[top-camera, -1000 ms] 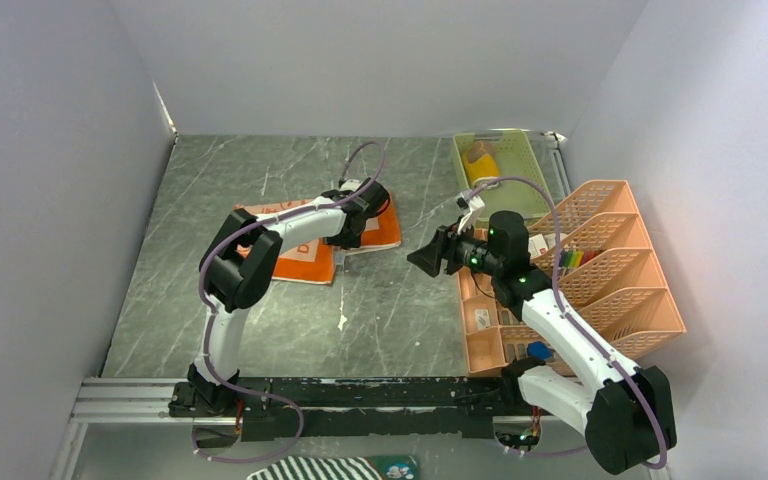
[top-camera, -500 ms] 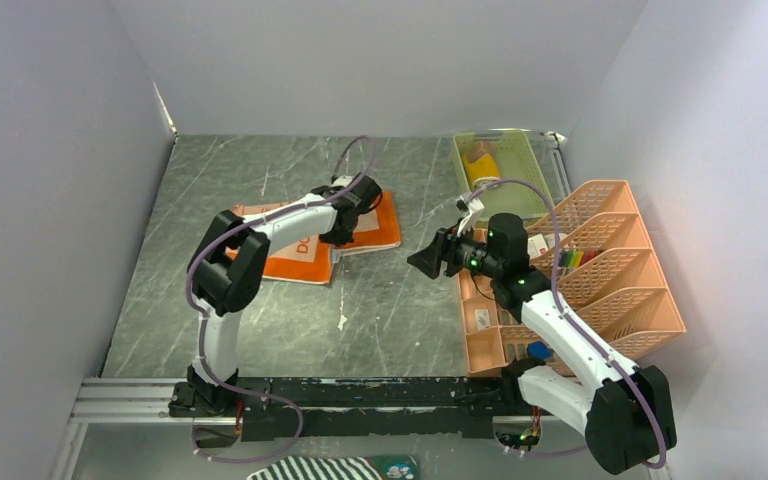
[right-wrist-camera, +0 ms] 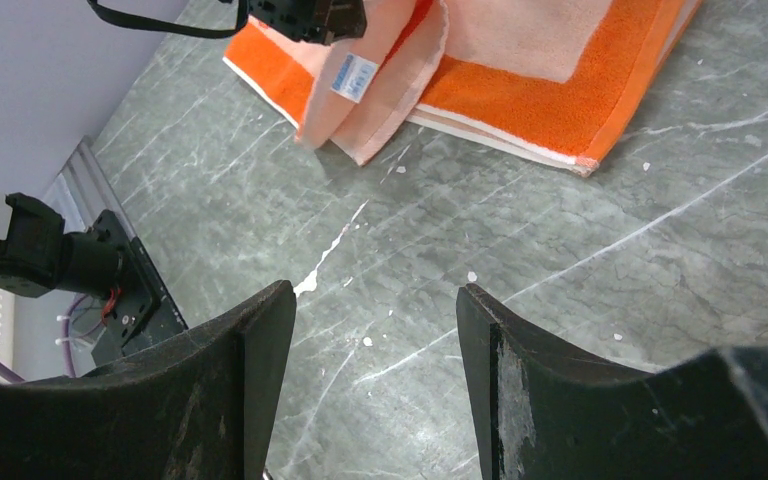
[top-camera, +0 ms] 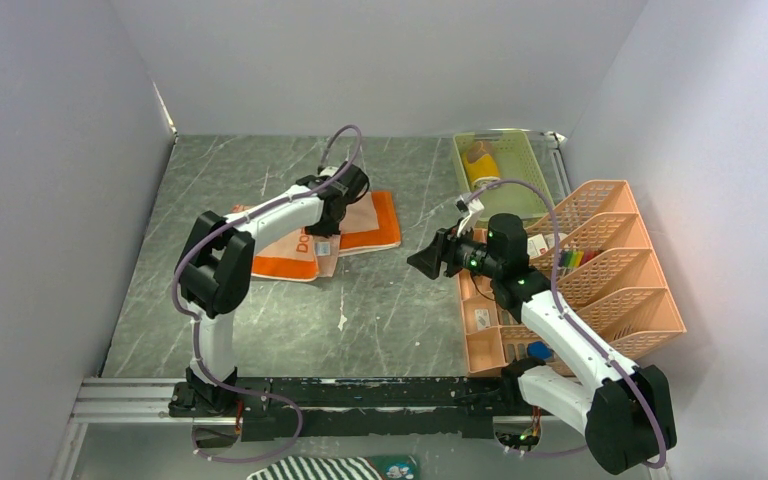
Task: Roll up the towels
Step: Fold the towel at the center of the board.
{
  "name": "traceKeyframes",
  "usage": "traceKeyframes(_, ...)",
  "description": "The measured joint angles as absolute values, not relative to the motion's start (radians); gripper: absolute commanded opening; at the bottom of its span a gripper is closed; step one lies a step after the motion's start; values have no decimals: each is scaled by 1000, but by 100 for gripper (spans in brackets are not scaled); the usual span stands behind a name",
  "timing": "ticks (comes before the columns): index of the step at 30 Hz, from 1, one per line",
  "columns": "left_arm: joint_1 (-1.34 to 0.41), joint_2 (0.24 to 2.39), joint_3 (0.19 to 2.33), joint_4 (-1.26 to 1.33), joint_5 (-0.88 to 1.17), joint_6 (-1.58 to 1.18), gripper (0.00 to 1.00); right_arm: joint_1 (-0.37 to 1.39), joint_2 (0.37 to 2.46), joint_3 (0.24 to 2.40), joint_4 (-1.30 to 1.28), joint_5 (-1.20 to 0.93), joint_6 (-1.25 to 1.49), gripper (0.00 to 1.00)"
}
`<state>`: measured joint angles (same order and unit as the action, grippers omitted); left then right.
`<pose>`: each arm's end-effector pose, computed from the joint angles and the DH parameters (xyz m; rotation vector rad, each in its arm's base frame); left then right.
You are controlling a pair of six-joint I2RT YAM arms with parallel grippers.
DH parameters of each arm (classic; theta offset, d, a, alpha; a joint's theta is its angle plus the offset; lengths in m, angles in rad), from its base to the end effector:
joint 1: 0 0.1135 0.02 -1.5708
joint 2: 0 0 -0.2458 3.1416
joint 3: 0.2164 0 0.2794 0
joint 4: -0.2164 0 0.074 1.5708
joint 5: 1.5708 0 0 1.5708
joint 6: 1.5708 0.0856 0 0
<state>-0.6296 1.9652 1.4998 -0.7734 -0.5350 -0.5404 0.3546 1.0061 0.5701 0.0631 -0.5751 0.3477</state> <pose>0.3760 -0.2199 0.1320 -0.0033 2.5572 0.3473 0.2623 0.1468 0.2071 -0.4063 1.9774 1.0141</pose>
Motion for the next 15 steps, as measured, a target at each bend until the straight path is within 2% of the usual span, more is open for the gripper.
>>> traceKeyframes(9,-630,1977,1553,-829,-619,-520,7,355,1015,564,85,-579,355,61)
traceKeyframes(15,-630,2003,1551,-829,-609,-520,7,376,1101,561,216,-619,411,47)
